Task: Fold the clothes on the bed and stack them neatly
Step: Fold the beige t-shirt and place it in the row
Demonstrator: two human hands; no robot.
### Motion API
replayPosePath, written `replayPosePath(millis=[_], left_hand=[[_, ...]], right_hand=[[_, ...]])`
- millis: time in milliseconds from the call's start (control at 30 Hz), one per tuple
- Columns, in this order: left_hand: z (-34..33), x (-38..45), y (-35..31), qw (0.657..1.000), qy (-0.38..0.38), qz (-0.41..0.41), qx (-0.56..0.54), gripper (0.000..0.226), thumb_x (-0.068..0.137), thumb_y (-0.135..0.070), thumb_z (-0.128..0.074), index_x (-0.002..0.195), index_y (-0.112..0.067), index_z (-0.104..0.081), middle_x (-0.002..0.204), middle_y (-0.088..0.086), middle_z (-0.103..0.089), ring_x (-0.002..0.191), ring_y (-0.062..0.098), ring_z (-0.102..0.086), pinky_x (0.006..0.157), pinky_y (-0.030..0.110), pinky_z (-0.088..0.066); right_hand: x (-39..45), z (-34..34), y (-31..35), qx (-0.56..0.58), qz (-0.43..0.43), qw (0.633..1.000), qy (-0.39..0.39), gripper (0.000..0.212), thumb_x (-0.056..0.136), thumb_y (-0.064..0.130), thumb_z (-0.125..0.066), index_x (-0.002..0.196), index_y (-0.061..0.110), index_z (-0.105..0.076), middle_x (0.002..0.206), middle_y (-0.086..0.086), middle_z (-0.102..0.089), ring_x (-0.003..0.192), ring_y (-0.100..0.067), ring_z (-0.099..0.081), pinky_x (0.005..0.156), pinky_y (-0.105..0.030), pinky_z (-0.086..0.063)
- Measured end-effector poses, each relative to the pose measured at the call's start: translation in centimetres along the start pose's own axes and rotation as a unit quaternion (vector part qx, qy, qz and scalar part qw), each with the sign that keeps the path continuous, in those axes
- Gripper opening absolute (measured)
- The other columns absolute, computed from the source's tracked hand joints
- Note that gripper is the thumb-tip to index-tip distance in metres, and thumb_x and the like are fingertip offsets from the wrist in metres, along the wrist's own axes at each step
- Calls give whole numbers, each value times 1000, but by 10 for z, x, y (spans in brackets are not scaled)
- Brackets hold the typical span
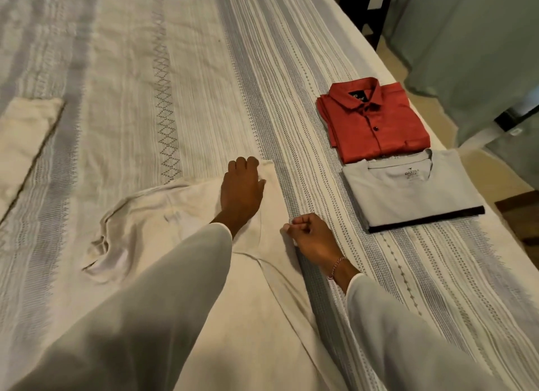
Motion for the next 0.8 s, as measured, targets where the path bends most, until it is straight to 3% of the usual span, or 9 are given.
replayPosePath(millis=[100, 167, 267, 367, 433, 533, 633, 733, 800], left_hand=[[8, -36, 0, 996, 64, 51, -24, 24, 95, -36, -64, 109, -15, -63, 111, 7, -65, 103, 30, -62, 83, 40, -50], [10, -65, 1, 986, 126, 108, -19, 34, 90, -47, -67, 102, -15, -66, 106, 7, -69, 99, 31, -65, 82, 38, -52], [5, -120, 1, 958, 191, 200, -79, 55, 80, -57, -73, 104, -8, -68, 101, 10, -71, 97, 32, -68, 78, 35, -54], [-7, -169, -10, 875, 242, 304, -289, 49, 76, -46, -81, 85, 1, -69, 67, 12, -73, 58, 27, -69, 60, 36, -59], [-17, -190, -20, 819, 270, 354, -361, 39, 81, -30, -81, 85, 5, -65, 58, 15, -69, 44, 25, -60, 47, 31, -50], [-24, -212, -40, 788, 278, 384, -391, 23, 84, -14, -77, 82, 6, -65, 58, 17, -65, 43, 24, -57, 46, 28, -46], [-21, -236, -59, 770, 266, 398, -422, 14, 85, -5, -69, 77, 4, -62, 62, 17, -61, 44, 23, -54, 48, 28, -44], [-14, -258, -75, 733, 284, 400, -470, 12, 87, -6, -66, 84, 3, -60, 69, 16, -58, 47, 23, -54, 51, 30, -46], [-8, -276, -85, 721, 300, 399, -481, 21, 89, -16, -72, 90, 3, -64, 77, 16, -67, 58, 28, -65, 58, 35, -57]], right_hand=[[-29, 7, -8, -33, 27, 999, 13, 27, 82, 27, -83, 96, 16, -63, 92, 1, -70, 86, -14, -67, 79, -23, -55], [-55, 12, -12, -83, 42, 995, 27, 31, 80, 30, -85, 96, 14, -64, 90, 2, -70, 79, -10, -62, 70, -13, -48], [-104, 18, -31, -164, 45, 984, 47, 35, 75, 38, -86, 93, 20, -62, 83, 4, -67, 74, -10, -59, 70, -20, -49], [-150, 28, -62, -237, 44, 969, 47, 40, 72, 46, -85, 87, 29, -53, 77, 9, -63, 69, -10, -57, 68, -27, -48], [-179, 36, -82, -293, 43, 954, 48, 40, 72, 52, -83, 88, 30, -53, 80, 10, -63, 73, -10, -58, 70, -30, -50], [-215, 49, -110, -359, 31, 932, 37, 40, 76, 61, -73, 90, 28, -56, 85, 8, -63, 80, -16, -60, 70, -35, -50], [-245, 63, -124, -377, 45, 925, 32, 41, 79, 64, -68, 84, 25, -56, 78, 9, -59, 71, -12, -55, 59, -30, -40], [-267, 70, -131, -380, 67, 922, 20, 36, 83, 59, -67, 75, 26, -54, 71, 8, -58, 65, -8, -52, 54, -26, -36], [-283, 72, -134, -383, 84, 920, 32, 31, 83, 51, -67, 74, 27, -50, 71, 8, -60, 69, -12, -58, 60, -30, -45]])
Point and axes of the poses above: each hand's wrist, its own x-axis towards the middle knuckle, its own z-axis out of the back of the hand, y = z × x, the point moved 1 cm from there along x, towards the middle knuckle
